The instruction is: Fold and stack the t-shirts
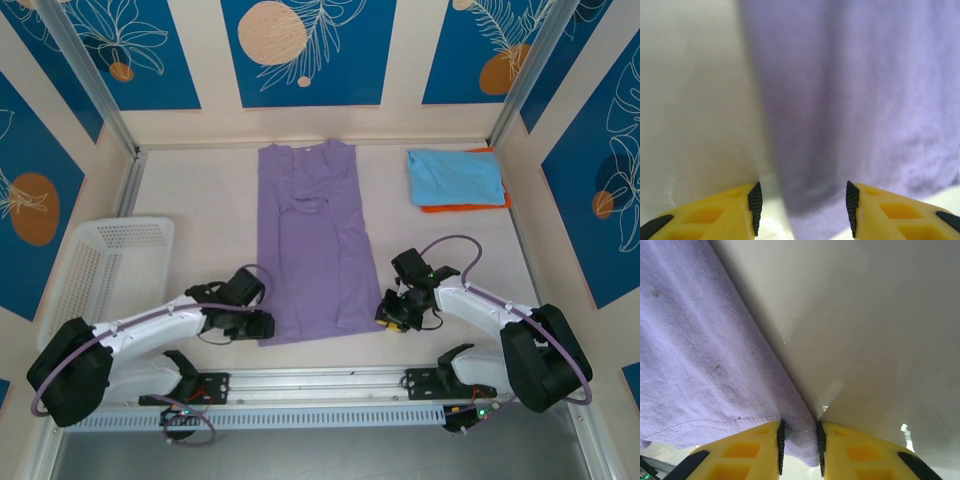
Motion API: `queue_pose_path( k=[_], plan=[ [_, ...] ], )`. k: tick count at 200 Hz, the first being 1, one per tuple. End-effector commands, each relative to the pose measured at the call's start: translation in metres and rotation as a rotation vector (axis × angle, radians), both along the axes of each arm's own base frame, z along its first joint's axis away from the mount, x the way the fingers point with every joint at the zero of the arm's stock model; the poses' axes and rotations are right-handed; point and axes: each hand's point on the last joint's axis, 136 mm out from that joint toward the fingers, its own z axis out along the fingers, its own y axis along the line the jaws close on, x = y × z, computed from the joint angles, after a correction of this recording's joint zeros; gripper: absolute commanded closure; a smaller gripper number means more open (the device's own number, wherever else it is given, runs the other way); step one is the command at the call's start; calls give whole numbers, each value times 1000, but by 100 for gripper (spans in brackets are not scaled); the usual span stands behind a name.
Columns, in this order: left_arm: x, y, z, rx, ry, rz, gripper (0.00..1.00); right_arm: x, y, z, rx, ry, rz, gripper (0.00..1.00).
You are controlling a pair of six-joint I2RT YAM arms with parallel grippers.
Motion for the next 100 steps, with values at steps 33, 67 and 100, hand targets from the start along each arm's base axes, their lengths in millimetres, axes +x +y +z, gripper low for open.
queue_pose_path(
  k=[33, 67, 100],
  plan=[
    [-22, 6, 1, 1, 55, -30, 56, -1, 9, -1, 38, -6, 26, 82],
    [-22, 7, -2, 12, 57, -28, 60, -1, 8, -2, 33, -10, 29, 89],
    [-18, -8, -4, -56, 57, -36, 72, -2, 8, -1, 28, -3, 29, 98]
  ],
)
